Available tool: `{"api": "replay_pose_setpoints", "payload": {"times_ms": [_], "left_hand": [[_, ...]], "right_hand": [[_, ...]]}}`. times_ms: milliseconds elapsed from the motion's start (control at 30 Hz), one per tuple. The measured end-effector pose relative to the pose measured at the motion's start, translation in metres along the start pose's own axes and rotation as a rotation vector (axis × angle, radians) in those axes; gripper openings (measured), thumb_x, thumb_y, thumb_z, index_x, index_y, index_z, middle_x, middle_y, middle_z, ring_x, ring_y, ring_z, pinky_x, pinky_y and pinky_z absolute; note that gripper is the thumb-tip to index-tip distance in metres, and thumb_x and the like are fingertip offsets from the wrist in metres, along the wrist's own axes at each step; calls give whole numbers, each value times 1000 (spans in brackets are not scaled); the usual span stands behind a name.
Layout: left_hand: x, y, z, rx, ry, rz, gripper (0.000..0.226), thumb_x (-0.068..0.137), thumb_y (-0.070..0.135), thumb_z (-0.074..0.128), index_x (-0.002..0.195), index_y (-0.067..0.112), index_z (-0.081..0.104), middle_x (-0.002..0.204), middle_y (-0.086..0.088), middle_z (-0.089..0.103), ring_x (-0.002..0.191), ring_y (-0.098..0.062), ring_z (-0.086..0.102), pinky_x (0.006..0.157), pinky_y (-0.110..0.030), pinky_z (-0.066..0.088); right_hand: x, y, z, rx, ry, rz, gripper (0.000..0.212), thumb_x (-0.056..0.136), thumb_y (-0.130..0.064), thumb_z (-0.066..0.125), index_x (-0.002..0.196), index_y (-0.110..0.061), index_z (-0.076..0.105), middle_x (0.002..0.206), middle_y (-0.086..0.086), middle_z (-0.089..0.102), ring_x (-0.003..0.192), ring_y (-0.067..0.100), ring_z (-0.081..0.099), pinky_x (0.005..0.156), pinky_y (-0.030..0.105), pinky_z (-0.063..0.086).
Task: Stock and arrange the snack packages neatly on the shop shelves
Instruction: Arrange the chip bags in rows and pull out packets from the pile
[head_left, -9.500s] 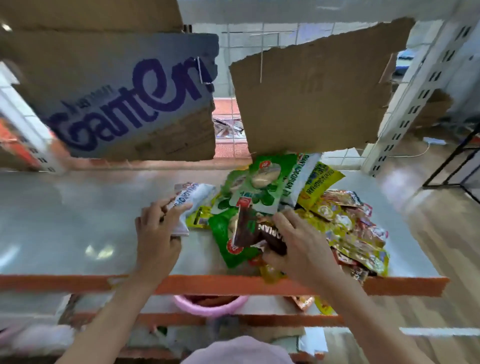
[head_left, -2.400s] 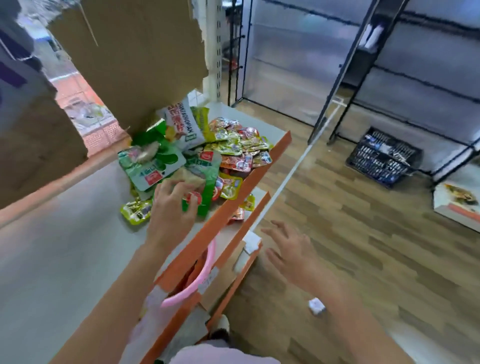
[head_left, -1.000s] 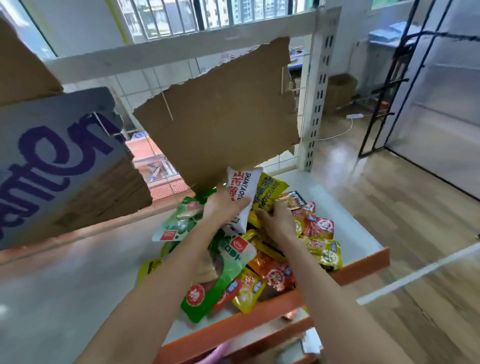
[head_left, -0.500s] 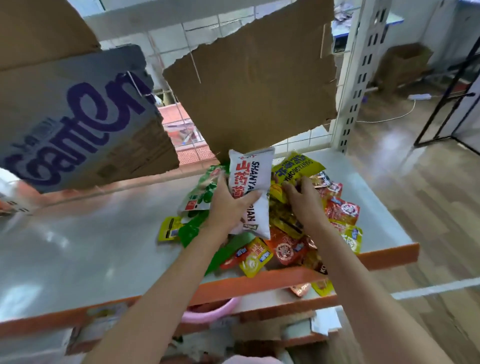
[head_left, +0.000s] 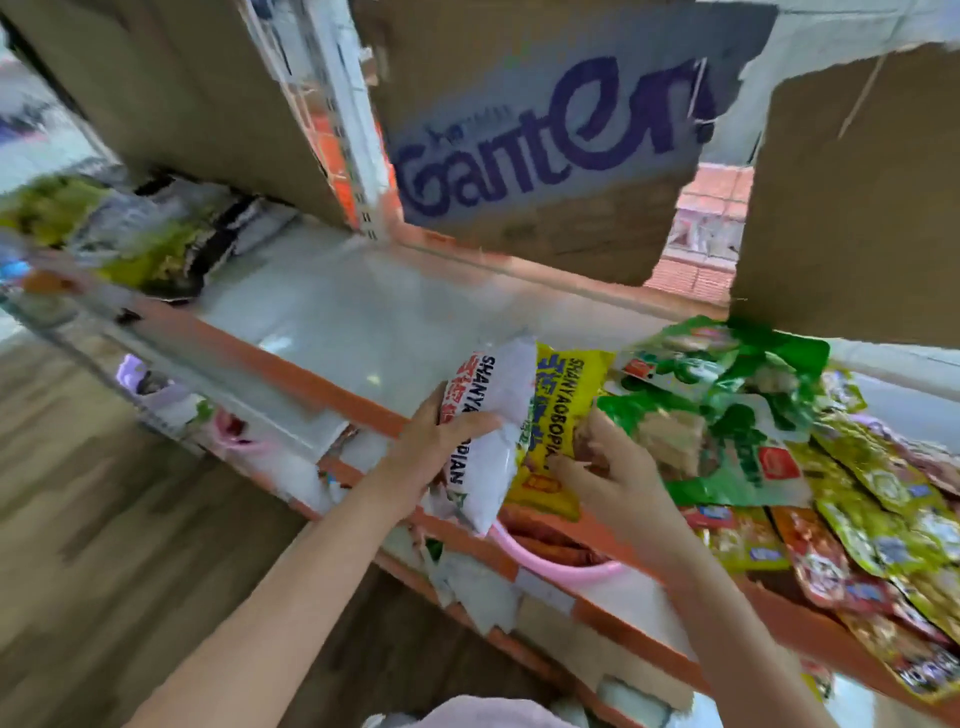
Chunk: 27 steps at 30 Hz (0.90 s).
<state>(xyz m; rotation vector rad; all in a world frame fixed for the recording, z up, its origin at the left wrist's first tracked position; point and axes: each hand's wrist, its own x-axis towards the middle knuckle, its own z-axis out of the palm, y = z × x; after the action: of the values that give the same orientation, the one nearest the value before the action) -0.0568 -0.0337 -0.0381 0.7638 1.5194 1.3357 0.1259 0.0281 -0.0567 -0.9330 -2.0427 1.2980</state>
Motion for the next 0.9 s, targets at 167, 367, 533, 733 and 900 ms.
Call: {"api": "replay_pose_setpoints", "payload": {"times_ms": [167, 367, 533, 733, 900], "left_hand": [[-31, -9, -76, 4, 47, 3, 79, 46, 43, 77, 118, 20, 54, 102, -6, 69, 89, -24, 67, 77, -37, 53], [-68, -15, -178, -49, 190, 64, 73, 49, 41, 77, 116, 20, 57, 105, -7, 69, 97, -27, 65, 86, -43, 51], [-106, -34, -255, -122, 247, 55, 57, 62, 28, 77, 115, 29, 56, 102, 1, 70, 93, -19, 67, 76, -30, 53], [-151, -49, -335, -186, 374, 14, 54, 65, 20, 79, 113, 29, 56, 105, 0, 70, 95, -20, 67, 77, -30, 53], [-167, -59, -384, -249, 517, -8, 50, 62, 22, 80, 106, 30, 57, 98, 0, 71, 88, -21, 69, 73, -33, 54]], "right_hand": [[16, -27, 75, 312, 32, 102, 34, 76, -18, 75, 83, -17, 42, 69, -2, 55, 65, 10, 54, 62, 31, 49], [39, -72, 178, 329, -73, 160, 73, 65, -42, 74, 124, -28, 33, 98, -8, 66, 87, 11, 68, 71, 34, 57], [49, -91, 260, 267, -231, 131, 66, 76, -20, 74, 124, -40, 33, 92, -22, 70, 83, -3, 67, 69, 17, 53], [54, -116, 353, 237, -352, 91, 65, 77, -8, 73, 121, -37, 35, 96, -16, 68, 82, -1, 66, 67, 14, 51], [61, -136, 400, 147, -465, 70, 70, 77, -21, 73, 128, -39, 30, 100, -14, 67, 91, 8, 66, 82, 31, 52]]}}
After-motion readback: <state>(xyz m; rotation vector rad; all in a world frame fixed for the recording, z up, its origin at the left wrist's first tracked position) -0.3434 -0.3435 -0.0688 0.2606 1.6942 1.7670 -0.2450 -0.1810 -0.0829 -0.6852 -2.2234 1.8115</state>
